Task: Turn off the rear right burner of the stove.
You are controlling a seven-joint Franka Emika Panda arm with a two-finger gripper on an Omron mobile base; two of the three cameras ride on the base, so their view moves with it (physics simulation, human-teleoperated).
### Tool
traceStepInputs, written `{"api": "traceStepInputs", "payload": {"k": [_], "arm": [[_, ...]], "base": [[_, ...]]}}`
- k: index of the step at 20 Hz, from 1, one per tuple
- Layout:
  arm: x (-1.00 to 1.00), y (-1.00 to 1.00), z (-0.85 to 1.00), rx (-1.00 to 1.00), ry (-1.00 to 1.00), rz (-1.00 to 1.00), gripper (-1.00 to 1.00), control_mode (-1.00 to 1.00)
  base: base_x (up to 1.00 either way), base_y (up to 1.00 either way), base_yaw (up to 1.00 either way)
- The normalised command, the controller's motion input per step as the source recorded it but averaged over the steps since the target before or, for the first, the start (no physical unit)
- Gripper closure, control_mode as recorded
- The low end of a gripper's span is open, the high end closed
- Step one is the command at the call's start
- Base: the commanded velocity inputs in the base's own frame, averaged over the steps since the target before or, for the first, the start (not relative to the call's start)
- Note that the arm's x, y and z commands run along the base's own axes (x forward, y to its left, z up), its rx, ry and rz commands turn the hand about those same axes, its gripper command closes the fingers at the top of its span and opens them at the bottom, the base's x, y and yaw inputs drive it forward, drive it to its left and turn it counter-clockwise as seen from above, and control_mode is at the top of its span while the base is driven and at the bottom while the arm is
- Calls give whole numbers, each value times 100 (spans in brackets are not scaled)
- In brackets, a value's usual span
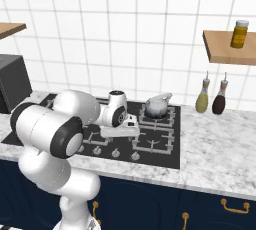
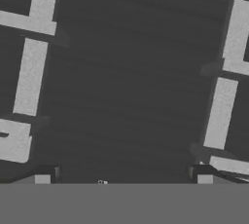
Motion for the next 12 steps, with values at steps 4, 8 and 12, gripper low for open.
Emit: {"api": "traceStepInputs", "payload": {"k": [4, 8, 12], "arm": [[-1, 0, -22, 0, -16, 0, -100, -100], [-52, 19, -7, 0, -18, 0, -100, -100], [-36, 22, -1, 0, -11, 0, -100, -100]], "base": [[0, 0, 0], [0, 0, 0], [0, 0, 0]]}}
